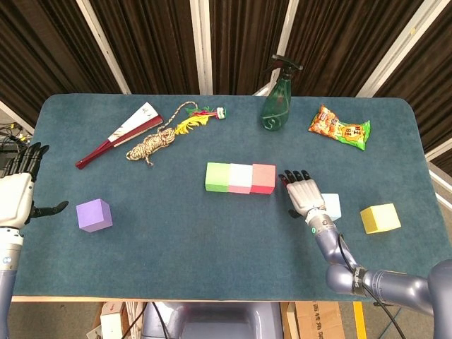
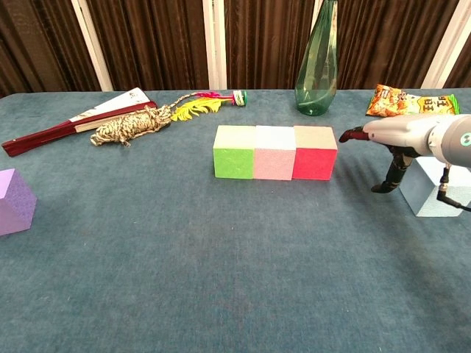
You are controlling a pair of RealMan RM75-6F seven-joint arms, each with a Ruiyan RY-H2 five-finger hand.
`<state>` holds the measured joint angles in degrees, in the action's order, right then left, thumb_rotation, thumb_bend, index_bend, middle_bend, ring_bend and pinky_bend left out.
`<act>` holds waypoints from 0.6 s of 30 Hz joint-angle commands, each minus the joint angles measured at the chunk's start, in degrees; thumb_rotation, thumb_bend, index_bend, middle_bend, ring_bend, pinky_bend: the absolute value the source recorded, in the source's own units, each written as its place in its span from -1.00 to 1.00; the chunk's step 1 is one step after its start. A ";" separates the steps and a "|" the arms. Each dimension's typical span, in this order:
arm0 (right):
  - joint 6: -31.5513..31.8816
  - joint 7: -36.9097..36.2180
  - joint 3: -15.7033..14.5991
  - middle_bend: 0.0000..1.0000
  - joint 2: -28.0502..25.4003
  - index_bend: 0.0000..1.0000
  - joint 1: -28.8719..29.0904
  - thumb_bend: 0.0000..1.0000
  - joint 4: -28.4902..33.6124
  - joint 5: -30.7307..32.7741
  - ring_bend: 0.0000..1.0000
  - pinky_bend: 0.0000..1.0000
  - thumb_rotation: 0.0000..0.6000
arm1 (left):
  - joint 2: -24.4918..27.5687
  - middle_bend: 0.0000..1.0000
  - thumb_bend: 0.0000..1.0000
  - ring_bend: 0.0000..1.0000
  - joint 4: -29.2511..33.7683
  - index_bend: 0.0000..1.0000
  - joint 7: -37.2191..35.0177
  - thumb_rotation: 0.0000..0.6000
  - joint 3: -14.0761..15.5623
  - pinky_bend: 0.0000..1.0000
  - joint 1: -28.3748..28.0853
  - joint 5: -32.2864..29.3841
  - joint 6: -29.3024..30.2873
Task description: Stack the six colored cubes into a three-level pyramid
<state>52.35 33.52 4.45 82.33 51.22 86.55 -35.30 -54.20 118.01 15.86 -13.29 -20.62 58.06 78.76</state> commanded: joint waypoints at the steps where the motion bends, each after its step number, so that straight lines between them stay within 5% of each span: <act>1: 1.23 -0.97 1.11 -0.94 -0.80 -1.00 -0.49 -0.39 1.41 -0.34 -1.00 -1.00 1.00 | 0.03 -1.00 -0.74 -0.98 0.02 -1.00 -0.07 1.00 0.00 -0.85 0.03 0.05 0.00; 18: -1.93 -4.67 5.87 -0.94 0.48 -1.00 1.58 -0.39 -0.05 0.01 -1.00 -1.00 1.00 | -0.28 -1.00 -0.74 -0.98 -0.30 -1.00 0.05 1.00 -0.12 -0.85 -0.13 -0.31 -0.21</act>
<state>51.11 29.20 9.93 82.64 52.43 86.90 -35.77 -54.47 117.71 15.90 -13.41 -20.75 57.76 78.56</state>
